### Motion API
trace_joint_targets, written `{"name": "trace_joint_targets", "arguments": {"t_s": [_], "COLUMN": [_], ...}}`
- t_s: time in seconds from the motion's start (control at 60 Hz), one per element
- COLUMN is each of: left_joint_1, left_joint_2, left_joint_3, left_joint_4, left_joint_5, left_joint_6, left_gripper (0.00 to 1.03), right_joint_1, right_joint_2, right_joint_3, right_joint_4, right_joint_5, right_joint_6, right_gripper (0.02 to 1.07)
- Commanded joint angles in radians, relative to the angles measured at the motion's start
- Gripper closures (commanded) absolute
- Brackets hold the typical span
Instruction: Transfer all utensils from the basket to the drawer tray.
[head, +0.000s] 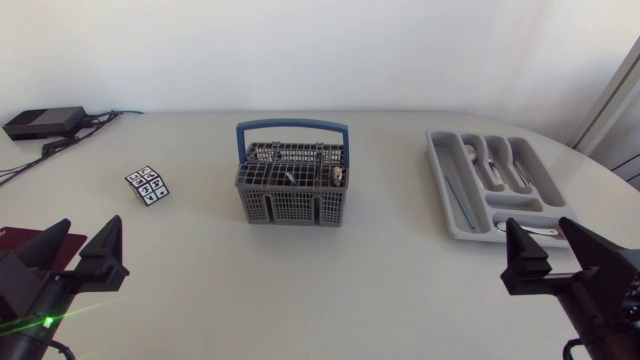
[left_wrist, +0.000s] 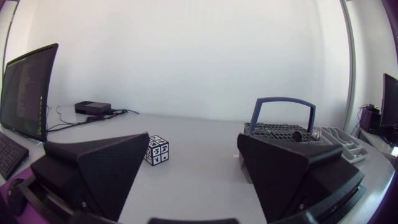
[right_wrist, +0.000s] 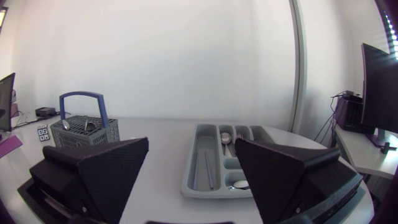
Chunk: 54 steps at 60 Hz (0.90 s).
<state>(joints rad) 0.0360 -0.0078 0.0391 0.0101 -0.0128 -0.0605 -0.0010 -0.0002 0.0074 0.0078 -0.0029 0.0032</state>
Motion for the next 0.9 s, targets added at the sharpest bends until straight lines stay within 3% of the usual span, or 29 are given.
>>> {"name": "trace_joint_targets", "arguments": {"t_s": [0.0,0.35,0.5,0.783,0.883], "left_joint_1": [-0.007,-0.010,-0.018,-0.084,-0.111], "left_joint_2": [-0.004,-0.006,0.012,0.278,0.393], "left_joint_3": [-0.039,-0.021,0.031,0.196,0.249], "left_joint_4": [-0.007,0.007,0.004,0.036,0.050], "left_joint_5": [-0.010,-0.009,-0.009,-0.009,-0.009], "left_joint_6": [-0.019,0.027,0.027,-0.004,-0.025], "left_gripper": [0.04,0.04,0.04,0.04,0.04], "right_joint_1": [0.004,0.009,0.029,0.041,0.104], "right_joint_2": [-0.006,-0.006,0.005,0.227,0.324], "right_joint_3": [-0.007,0.005,0.074,0.160,0.192], "right_joint_4": [-0.015,-0.019,-0.083,-0.002,0.044], "right_joint_5": [-0.005,0.001,0.003,0.011,0.058], "right_joint_6": [-0.005,-0.009,-0.012,-0.022,-0.020], "right_gripper": [0.07,0.07,0.07,0.07,0.07]}}
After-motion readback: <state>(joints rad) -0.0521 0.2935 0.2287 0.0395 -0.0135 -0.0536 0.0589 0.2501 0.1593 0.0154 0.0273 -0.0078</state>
